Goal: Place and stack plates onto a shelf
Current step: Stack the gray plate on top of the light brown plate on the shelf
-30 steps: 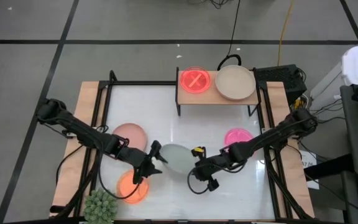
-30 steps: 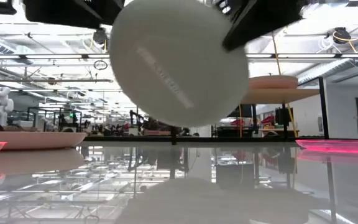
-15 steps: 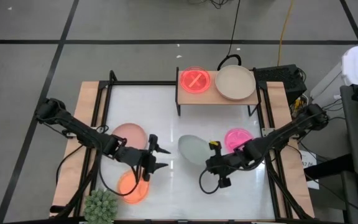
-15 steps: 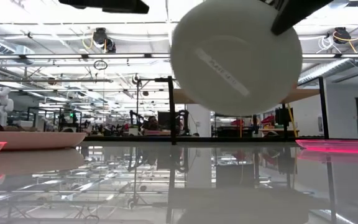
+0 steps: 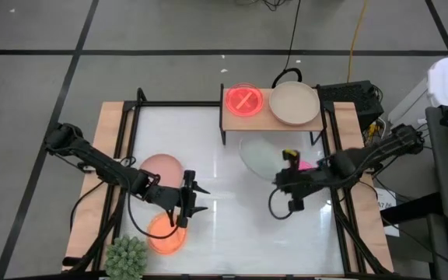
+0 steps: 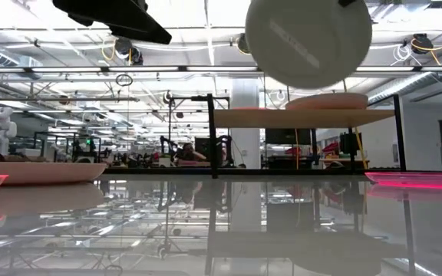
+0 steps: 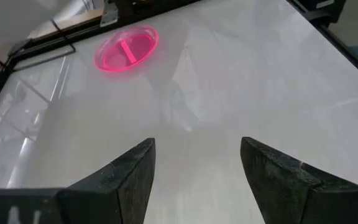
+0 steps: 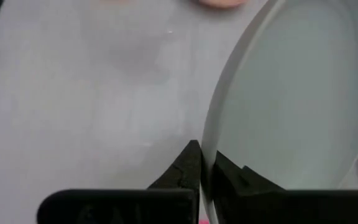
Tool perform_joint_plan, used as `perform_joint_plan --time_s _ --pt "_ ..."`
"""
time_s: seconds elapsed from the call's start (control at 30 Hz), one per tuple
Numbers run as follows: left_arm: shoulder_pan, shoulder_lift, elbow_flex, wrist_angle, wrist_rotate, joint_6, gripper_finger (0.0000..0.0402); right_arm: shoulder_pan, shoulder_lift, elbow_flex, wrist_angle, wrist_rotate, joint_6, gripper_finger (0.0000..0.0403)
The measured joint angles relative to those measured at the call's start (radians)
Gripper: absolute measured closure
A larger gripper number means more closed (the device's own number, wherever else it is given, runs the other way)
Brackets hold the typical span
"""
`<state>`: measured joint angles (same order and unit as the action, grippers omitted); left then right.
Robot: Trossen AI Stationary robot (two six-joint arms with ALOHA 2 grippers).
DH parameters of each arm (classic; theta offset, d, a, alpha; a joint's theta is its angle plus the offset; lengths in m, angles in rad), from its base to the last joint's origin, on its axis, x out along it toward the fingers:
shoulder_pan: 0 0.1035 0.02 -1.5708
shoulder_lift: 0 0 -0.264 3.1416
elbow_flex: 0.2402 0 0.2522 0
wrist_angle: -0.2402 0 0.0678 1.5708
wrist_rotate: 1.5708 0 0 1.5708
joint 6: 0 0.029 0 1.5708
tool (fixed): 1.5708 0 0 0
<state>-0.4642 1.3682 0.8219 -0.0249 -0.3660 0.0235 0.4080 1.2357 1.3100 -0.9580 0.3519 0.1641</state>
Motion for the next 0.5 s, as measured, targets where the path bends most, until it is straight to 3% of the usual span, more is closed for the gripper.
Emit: perform_joint_plan --time_s 0.2,0.5 --pt "0.000 0.000 0.000 0.016 0.000 -0.005 0.0160 -0.092 -0.049 0.098 -0.089 0.023 -0.159 0.0400" --pt "0.000 0.000 0.000 0.035 0.000 -0.003 0.0160 -0.298 -0.118 0.109 -0.094 0.048 -0.401 0.0400"
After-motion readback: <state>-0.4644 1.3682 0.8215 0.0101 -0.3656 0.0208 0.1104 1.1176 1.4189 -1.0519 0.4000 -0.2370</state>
